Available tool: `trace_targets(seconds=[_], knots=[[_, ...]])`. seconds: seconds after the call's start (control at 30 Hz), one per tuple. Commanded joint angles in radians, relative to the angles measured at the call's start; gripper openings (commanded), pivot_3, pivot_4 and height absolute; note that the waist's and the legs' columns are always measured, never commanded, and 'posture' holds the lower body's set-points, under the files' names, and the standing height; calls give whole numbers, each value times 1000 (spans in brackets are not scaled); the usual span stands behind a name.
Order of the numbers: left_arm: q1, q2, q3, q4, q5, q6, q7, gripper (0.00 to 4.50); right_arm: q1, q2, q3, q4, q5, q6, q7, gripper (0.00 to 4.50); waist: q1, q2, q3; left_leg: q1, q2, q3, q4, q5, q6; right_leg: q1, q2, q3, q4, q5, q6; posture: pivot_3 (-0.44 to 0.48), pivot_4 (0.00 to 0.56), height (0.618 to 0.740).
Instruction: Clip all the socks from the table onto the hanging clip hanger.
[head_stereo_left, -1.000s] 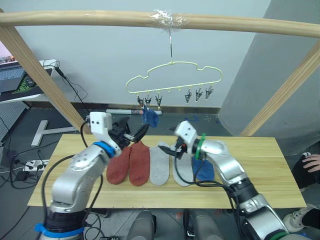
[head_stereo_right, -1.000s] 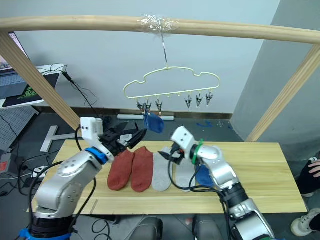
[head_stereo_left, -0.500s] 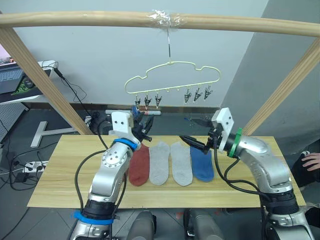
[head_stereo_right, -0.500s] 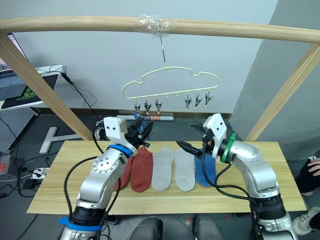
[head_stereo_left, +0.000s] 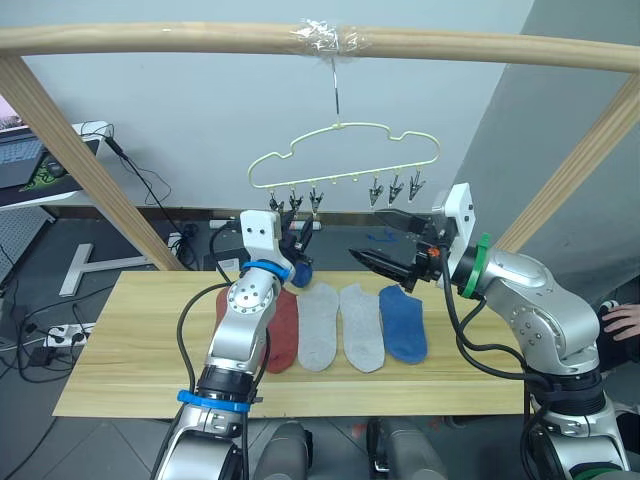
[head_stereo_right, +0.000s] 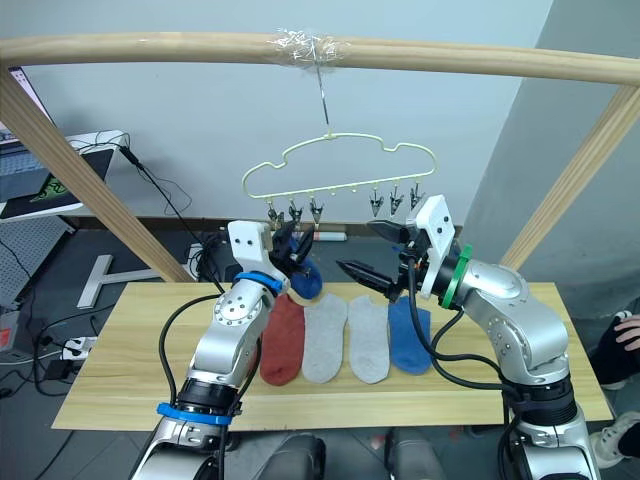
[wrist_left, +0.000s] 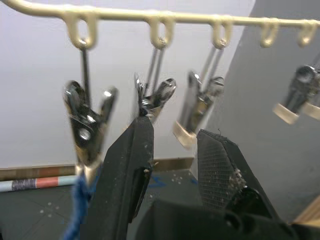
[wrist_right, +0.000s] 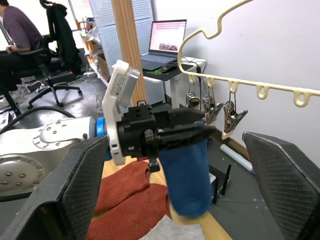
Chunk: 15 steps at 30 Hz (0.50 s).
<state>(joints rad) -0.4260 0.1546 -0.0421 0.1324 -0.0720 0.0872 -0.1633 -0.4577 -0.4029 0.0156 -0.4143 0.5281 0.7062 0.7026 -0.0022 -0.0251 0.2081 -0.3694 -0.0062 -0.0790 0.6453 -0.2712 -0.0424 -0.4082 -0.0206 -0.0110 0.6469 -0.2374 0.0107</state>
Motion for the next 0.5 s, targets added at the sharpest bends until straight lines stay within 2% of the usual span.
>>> trace_targets(seconds=[0.03, 0.5], knots=[[-10, -16, 23, 6, 1, -27, 14, 1724, -6, -24, 5, -26, -13, -38, 0, 4500, 0, 0, 0, 0, 0, 0, 0, 0, 0, 0, 0, 0, 0, 0, 0, -29, 164, 740], [-70, -42, 37, 88, 18, -75, 32, 1724, -30, -34, -13, -32, 26, -18, -24, 4500, 0, 0, 0, 0, 0, 0, 0, 0, 0, 0, 0, 0, 0, -1, 1, -41, 175, 740]])
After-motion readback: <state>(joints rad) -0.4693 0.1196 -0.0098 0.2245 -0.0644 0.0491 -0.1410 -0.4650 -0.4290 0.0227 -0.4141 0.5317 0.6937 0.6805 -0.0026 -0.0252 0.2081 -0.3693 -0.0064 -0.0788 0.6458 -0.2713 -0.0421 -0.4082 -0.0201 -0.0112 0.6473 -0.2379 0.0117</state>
